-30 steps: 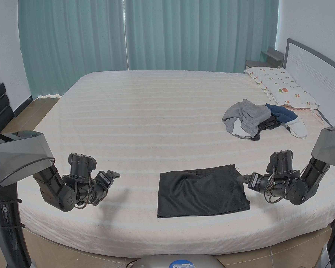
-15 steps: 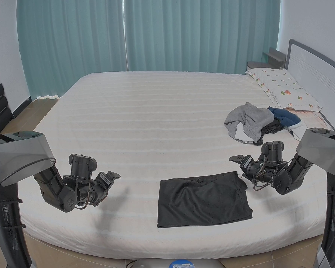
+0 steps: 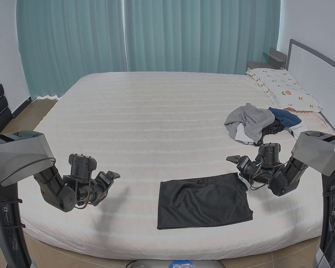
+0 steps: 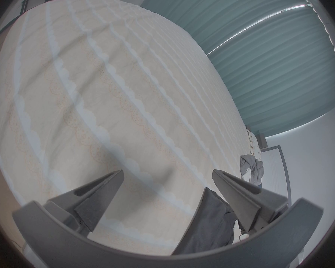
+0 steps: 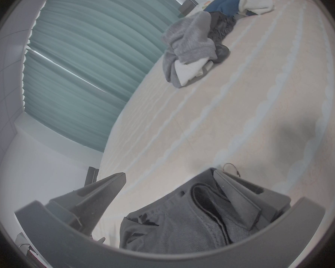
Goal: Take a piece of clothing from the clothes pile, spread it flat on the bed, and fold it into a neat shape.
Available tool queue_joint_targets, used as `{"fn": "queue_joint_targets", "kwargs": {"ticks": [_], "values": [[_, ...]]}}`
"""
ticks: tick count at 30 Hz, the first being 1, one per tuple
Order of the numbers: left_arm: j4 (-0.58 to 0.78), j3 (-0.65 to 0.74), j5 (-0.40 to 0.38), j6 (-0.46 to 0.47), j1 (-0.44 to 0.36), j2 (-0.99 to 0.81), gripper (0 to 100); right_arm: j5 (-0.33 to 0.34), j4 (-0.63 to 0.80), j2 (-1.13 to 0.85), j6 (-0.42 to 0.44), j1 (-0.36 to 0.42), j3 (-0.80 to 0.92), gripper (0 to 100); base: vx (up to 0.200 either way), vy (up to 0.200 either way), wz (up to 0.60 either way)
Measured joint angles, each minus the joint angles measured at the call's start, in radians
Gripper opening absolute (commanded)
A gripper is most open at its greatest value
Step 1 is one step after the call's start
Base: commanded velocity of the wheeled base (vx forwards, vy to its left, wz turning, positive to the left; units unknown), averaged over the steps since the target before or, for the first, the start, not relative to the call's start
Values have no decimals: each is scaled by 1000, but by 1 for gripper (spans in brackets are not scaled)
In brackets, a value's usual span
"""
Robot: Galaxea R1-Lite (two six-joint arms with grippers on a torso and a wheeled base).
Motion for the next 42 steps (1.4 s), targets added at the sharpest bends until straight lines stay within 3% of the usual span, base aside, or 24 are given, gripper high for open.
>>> {"fn": "queue_joint_targets", "kwargs": {"ticks": [19, 20, 34, 42], "values": [[0, -1, 0, 0, 0, 1, 100, 32, -42, 13, -6, 30, 28, 100, 0, 0, 0], [0, -1, 0, 0, 0, 1, 100, 33, -42, 16, -8, 29, 27, 0, 0, 0, 0], [0, -3, -1, 0, 1, 1, 100, 30, -38, 29, -49, 22, 41, 0, 0, 0, 0], [0, -3, -1, 0, 1, 1, 100, 22, -38, 9, -47, -23, 59, 0, 0, 0, 0]]}}
